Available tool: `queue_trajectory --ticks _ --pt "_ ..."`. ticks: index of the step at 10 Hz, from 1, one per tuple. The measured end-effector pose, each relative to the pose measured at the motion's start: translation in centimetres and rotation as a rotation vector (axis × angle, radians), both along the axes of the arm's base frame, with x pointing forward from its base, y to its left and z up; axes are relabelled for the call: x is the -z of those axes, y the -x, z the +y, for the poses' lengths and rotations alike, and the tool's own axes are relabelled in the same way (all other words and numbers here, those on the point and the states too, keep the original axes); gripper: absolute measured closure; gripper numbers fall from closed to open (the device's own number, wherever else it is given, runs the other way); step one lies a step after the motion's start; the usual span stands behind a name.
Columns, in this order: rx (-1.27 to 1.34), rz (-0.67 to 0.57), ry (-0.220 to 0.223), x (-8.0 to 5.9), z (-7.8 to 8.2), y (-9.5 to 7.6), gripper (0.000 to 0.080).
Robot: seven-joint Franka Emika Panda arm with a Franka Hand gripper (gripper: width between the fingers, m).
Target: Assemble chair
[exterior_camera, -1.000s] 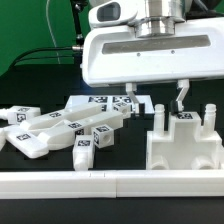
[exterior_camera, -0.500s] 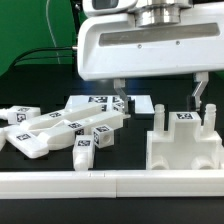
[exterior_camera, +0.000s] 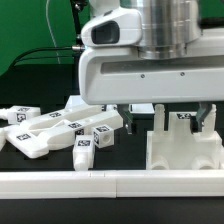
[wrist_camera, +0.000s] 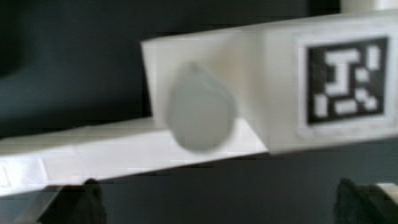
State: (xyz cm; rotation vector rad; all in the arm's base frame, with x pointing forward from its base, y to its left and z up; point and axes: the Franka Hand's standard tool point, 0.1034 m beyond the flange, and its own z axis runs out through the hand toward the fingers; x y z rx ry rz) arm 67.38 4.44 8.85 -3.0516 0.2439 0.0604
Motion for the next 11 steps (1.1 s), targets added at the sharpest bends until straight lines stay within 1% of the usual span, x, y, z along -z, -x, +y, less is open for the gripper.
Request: queue_trajectory --ticks 1,2,3,4,5,6,7,8,9,10,11 --pt "-0.006 0.087 -0.008 0.2 -0.1 1.2 0.0151" --pt "-0.007 0.119 -0.012 0.2 -0.3 1.0 0.0151" --pt "-0.007 0.118 -0.012 0.3 -0.3 0.8 0.0151" --pt "-0.007 0.127 -0.016 0.5 -0.5 1.0 0.0151" --pt "0.006 0.163 -0.025 1.3 -1.1 1.2 0.0151" --pt "0.012 0.175 -0.025 1.8 -1.5 0.6 0.0151" --pt "0.013 0.171 -0.024 2.1 -1.7 0.2 0.0151" --pt "0.017 0.169 -0.022 2.7 -1.9 0.3 0.0151" --pt "0.026 0.182 -0.02 3.8 -2.1 0.6 0.0151" --pt "0.034 0.195 -0.018 4.6 -2.1 1.0 0.0151" --pt "0.039 0.204 -0.017 4.9 -1.9 1.2 0.0151"
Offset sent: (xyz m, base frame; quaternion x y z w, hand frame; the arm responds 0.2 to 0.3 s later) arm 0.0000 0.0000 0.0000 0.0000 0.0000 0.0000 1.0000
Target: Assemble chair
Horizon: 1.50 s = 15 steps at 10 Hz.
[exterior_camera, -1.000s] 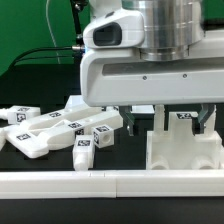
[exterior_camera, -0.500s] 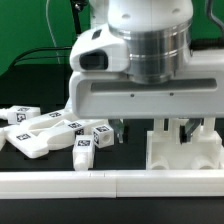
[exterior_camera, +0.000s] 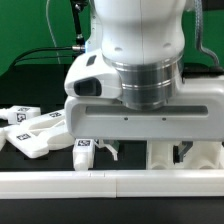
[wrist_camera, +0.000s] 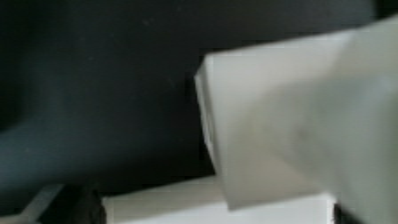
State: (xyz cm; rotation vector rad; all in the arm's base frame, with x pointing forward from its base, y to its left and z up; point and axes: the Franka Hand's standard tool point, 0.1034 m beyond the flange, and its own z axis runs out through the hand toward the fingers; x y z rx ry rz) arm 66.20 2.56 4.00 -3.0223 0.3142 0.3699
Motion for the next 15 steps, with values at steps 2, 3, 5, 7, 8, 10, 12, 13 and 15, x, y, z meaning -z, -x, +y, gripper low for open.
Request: queue_trajectory --ticks 2,3,5,7,8,10,12,13,15 --pt "0.006 0.024 0.0 0.1 0.0 0.5 0.0151" --pt "0.007 0.021 0.0 0.1 0.0 0.4 0.026" --pt "0.007 0.022 0.0 0.1 0.0 0.5 0.0413" --pt "0.007 0.022 0.0 0.1 0.0 0.5 0.0632" --pt "0.007 0.022 0.0 0.1 0.0 0.5 0.0747" --pt "0.007 0.022 0.0 0.1 0.0 0.5 0.0774" --pt "0.003 0.02 -0.001 0.0 0.0 0.4 0.0774" --pt "-0.01 0.01 -0.003 -0.8 0.2 0.2 0.0774" --pt "-0.038 -0.002 -0.021 -3.1 -0.3 1.7 0.0774"
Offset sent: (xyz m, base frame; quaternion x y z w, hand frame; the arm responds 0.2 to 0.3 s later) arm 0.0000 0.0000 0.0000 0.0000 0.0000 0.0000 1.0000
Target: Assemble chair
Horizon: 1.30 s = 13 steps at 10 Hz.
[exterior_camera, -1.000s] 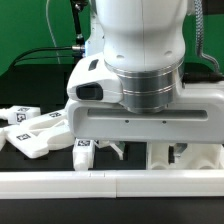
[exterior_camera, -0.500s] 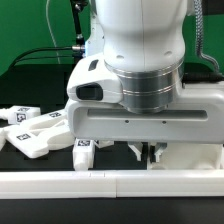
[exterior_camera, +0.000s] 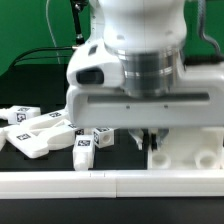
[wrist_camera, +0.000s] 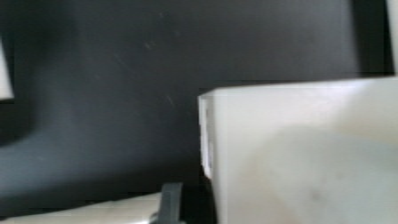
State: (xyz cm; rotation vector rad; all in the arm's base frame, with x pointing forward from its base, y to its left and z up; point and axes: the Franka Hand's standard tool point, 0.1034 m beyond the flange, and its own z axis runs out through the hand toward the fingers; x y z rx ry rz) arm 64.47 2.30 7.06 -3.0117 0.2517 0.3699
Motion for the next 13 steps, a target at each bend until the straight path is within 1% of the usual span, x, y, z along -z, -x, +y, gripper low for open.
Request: queue_trajectory --ticks 1,2,3,4,5,6,7,8,9,10,11,12,13 --pt "-0.006 -0.011 -0.004 -1.1 -0.3 1.4 0.0774" --pt "-0.027 -0.051 -0.006 -2.0 -0.8 2.4 0.0774" --pt "-0.045 -0.054 -0.013 -2.6 -1.5 3.4 0.0774" --pt "-0.059 -0.137 0.0 -2.6 -2.3 2.7 0.0774" --pt "-0.042 -0.255 0.035 -1.7 -2.7 2.4 0.0774" --pt "-0.043 -0.309 0.051 -1.6 -2.6 2.8 0.0774" --pt "-0.042 -0.354 0.063 -1.7 -2.8 2.5 0.0774" --pt "-0.04 -0.452 0.09 -1.7 -3.1 1.8 0.0774" --pt "-0.039 -0.522 0.11 -1.4 -3.1 2.0 0.0774" --pt "-0.042 -0.595 0.125 -0.9 -2.6 1.9 0.0774" --pt "-0.049 -0.646 0.137 -0.1 -2.3 1.8 0.0774" --pt "-0.048 -0.735 0.159 0.6 -2.5 1.3 0.0774" --pt "-0.051 -0.718 0.148 2.0 -1.9 1.6 0.0774"
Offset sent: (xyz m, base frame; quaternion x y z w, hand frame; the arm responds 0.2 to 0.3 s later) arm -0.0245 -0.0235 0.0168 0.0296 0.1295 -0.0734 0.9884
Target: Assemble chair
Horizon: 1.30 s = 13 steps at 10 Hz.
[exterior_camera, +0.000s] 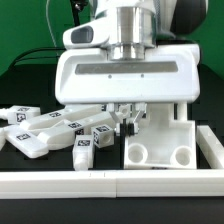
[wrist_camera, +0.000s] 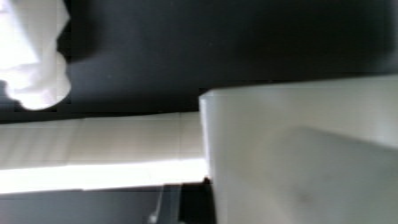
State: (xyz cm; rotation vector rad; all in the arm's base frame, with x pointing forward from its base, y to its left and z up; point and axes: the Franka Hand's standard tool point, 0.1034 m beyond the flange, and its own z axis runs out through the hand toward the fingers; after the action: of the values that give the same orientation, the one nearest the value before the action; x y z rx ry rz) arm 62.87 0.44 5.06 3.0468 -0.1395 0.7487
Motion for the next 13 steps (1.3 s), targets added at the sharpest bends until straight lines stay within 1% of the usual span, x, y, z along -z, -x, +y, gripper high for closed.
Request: queue_trajectory --ticks 1,2,8,9,10,11,12,13 --pt "-0.008 -0.021 -0.002 0.07 1.0 -0.68 0.0774" --pt "-0.013 -0.039 0.002 0.06 1.33 -0.83 0.0773" --pt "-0.013 -0.039 0.002 0.06 1.33 -0.83 0.0773" --pt "-0.013 -0.039 0.002 0.06 1.33 -0.83 0.0591" --pt "-0.013 -0.039 0.002 0.06 1.33 -0.83 0.0457" --pt "-0.013 -0.039 0.002 0.06 1.33 -0.83 0.0457" --pt "-0.013 -0.039 0.002 0.06 1.33 -0.83 0.0261" --pt "-0.013 -0.039 0.001 0.29 1.55 -0.86 0.0185"
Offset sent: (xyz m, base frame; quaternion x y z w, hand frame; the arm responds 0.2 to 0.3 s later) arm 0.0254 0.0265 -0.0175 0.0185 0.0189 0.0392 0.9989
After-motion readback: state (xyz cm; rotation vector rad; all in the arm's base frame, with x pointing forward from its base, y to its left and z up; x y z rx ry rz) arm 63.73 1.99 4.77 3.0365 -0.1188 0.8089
